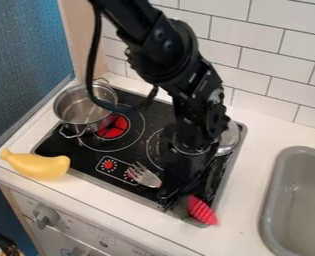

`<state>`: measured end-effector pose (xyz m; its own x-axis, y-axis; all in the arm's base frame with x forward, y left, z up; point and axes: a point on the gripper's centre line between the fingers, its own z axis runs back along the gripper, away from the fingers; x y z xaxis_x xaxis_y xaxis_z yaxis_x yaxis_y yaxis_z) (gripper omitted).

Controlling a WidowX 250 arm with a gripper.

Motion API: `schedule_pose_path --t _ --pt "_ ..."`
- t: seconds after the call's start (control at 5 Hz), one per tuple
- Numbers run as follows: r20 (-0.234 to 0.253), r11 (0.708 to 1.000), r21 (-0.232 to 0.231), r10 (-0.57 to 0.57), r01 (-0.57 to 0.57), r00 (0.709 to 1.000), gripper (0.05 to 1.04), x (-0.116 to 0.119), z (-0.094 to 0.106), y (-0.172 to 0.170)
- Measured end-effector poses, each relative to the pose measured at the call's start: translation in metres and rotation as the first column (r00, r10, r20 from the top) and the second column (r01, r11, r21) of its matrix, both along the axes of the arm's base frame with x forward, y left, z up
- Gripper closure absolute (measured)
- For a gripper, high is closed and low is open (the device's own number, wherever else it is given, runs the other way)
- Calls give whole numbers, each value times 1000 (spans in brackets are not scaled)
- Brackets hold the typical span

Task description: Take the red object out of the pot and put it on the left burner

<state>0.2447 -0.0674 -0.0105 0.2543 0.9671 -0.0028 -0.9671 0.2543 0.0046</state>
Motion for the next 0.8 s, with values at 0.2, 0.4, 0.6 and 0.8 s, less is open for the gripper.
schedule_pose_path --t 0.2,0.4,0.6,0.8 --pt "-5 999 34 -11 11 1000 95 6 6 5" --pt "8 996 60 -63 62 998 83 7 18 8" --pt "-20 973 125 -194 195 981 83 13 32 10" --pt "-78 881 134 -446 453 891 83 15 55 18"
